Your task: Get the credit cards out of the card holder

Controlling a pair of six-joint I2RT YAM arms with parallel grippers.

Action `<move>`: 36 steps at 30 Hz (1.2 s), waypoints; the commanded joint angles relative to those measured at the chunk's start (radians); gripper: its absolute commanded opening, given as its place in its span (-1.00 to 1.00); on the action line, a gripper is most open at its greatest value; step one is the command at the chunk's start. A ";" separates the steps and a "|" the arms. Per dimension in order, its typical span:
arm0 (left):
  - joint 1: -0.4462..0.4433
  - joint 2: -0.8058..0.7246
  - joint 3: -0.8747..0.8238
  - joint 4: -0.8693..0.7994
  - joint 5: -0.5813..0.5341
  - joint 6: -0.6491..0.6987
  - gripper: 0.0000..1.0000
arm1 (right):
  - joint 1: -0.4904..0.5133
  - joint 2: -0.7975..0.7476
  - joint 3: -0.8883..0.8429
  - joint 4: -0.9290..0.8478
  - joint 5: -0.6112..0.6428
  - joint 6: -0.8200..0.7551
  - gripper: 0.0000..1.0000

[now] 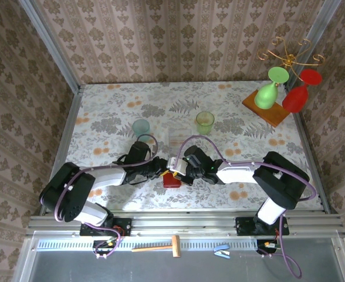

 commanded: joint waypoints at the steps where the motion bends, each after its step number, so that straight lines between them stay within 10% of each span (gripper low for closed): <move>1: -0.004 0.014 -0.034 0.050 0.005 -0.040 -0.59 | 0.011 -0.033 -0.034 0.113 0.046 0.051 -1.00; 19: 0.028 0.059 -0.123 0.044 -0.008 0.002 -0.68 | 0.014 -0.110 -0.170 0.249 0.235 0.356 -1.00; 27: 0.033 0.074 -0.113 0.074 0.012 0.000 -0.71 | 0.013 -0.137 -0.048 -0.063 0.210 0.470 -1.00; 31: 0.035 0.079 -0.101 0.073 0.013 0.002 -0.72 | 0.015 -0.144 0.011 -0.200 0.162 0.495 -0.41; 36: 0.039 0.091 -0.098 0.083 0.022 0.007 -0.73 | 0.036 -0.165 0.025 -0.261 0.176 0.376 -0.27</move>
